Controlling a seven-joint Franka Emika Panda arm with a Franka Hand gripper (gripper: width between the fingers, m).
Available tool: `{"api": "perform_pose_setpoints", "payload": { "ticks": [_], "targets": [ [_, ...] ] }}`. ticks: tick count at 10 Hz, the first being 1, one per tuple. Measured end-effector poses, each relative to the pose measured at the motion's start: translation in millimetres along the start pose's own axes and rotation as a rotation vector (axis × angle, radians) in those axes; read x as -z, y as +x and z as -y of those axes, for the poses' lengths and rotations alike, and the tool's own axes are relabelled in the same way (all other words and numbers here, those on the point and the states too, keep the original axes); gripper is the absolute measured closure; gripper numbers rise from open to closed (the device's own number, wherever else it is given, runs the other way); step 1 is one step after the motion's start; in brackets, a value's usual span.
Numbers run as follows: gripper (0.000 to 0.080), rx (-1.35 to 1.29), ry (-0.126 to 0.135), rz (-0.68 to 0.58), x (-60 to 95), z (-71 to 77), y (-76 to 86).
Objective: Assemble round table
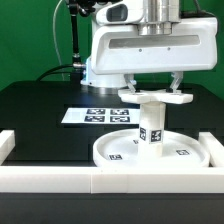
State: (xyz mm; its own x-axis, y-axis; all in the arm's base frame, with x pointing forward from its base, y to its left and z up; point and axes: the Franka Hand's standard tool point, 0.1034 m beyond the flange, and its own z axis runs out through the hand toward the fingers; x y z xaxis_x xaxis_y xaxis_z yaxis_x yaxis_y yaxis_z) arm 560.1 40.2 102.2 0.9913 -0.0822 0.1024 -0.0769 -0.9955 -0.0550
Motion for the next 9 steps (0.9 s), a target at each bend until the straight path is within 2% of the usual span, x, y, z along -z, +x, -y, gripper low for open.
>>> {"api": "perform_pose_setpoints", "payload": {
  "ticks": [5, 7, 9],
  "targets": [
    [0.0353, -0.287, 0.008, 0.001, -0.1, 0.1, 0.0],
    [0.0353, -0.530, 0.036, -0.003, -0.8, -0.4, -0.3],
    [0.0353, -0.794, 0.050, -0.014, -0.7, -0.2, -0.7]
  ]
}}
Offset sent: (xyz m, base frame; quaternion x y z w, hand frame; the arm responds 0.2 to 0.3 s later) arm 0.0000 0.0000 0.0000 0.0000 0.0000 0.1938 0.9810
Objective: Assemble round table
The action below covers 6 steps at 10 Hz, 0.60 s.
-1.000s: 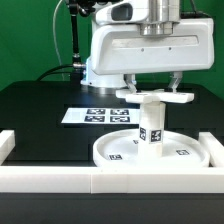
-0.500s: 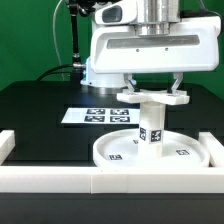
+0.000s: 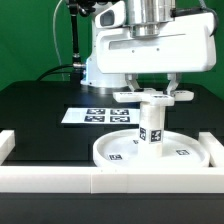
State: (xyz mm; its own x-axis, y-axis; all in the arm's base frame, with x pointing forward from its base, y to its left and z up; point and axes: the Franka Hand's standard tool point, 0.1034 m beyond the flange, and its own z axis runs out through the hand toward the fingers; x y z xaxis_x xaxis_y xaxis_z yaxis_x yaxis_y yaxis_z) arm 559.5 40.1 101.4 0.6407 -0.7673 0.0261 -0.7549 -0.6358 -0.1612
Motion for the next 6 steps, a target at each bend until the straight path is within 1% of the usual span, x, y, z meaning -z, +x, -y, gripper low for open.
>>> {"api": "perform_pose_setpoints", "payload": {
  "ticks": [3, 6],
  "targets": [
    [0.0353, -0.315, 0.011, 0.012, 0.1, -0.2, 0.8],
    [0.0353, -0.540, 0.008, 0.014, -1.4, 0.4, 1.4]
  ]
}}
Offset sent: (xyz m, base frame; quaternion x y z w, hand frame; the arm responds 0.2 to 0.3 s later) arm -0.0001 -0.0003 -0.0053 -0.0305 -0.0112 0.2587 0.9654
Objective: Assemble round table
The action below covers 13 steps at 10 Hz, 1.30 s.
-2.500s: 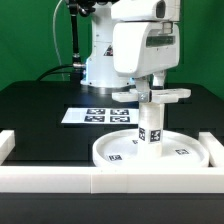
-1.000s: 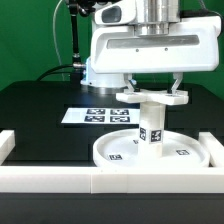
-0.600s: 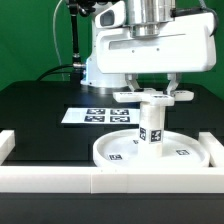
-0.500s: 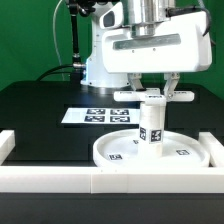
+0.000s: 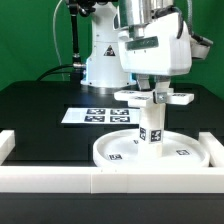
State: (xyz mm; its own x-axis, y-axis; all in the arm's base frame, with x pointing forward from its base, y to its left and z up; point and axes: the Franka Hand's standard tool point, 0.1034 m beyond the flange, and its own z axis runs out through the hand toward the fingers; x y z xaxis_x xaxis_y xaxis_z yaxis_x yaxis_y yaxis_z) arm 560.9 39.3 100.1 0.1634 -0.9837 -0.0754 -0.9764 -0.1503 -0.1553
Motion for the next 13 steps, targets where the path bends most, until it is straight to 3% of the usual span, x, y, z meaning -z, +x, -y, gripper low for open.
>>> {"api": "perform_pose_setpoints", "payload": {
  "ticks": [3, 7, 9, 11, 13],
  "targets": [
    [0.0353, -0.306, 0.001, 0.004, -0.2, -0.2, 0.1],
    [0.0353, -0.390, -0.008, 0.015, -0.4, 1.0, 1.3],
    [0.0179, -0.376, -0.008, 0.015, -0.5, 1.0, 0.6],
    [0.0152, -0.351, 0.000, 0.029, 6.6, 3.6, -0.4],
    [0.0152, -0.337, 0.032, 0.062, 24.6, 9.1, -4.4]
  ]
}}
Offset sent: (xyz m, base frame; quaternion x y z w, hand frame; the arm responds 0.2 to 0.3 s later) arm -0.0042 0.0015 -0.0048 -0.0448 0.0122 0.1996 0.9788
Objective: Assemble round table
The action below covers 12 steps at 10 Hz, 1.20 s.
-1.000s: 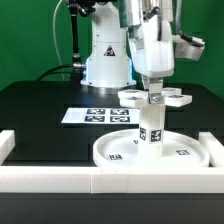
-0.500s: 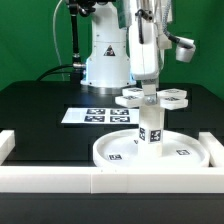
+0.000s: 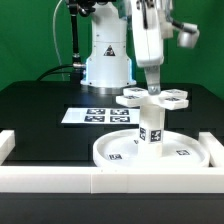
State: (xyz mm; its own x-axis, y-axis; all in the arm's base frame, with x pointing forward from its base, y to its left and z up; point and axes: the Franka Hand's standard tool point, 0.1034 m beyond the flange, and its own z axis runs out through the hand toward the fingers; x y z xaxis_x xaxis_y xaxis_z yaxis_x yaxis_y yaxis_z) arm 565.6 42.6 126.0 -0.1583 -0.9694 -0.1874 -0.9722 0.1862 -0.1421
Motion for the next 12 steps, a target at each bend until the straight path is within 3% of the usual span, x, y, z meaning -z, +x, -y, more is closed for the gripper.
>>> {"api": "perform_pose_setpoints", "payload": {
  "ticks": [4, 6, 7, 12],
  "targets": [
    [0.0150, 0.165, -0.007, -0.003, -3.8, -1.8, 0.9],
    [0.0150, 0.401, -0.033, 0.016, -2.5, -2.0, -4.1],
    [0.0150, 0.565, -0.071, 0.027, -1.6, -3.7, -9.1],
    [0.0150, 0.907, -0.060, 0.038, -1.6, -1.7, -11.4]
  ]
}}
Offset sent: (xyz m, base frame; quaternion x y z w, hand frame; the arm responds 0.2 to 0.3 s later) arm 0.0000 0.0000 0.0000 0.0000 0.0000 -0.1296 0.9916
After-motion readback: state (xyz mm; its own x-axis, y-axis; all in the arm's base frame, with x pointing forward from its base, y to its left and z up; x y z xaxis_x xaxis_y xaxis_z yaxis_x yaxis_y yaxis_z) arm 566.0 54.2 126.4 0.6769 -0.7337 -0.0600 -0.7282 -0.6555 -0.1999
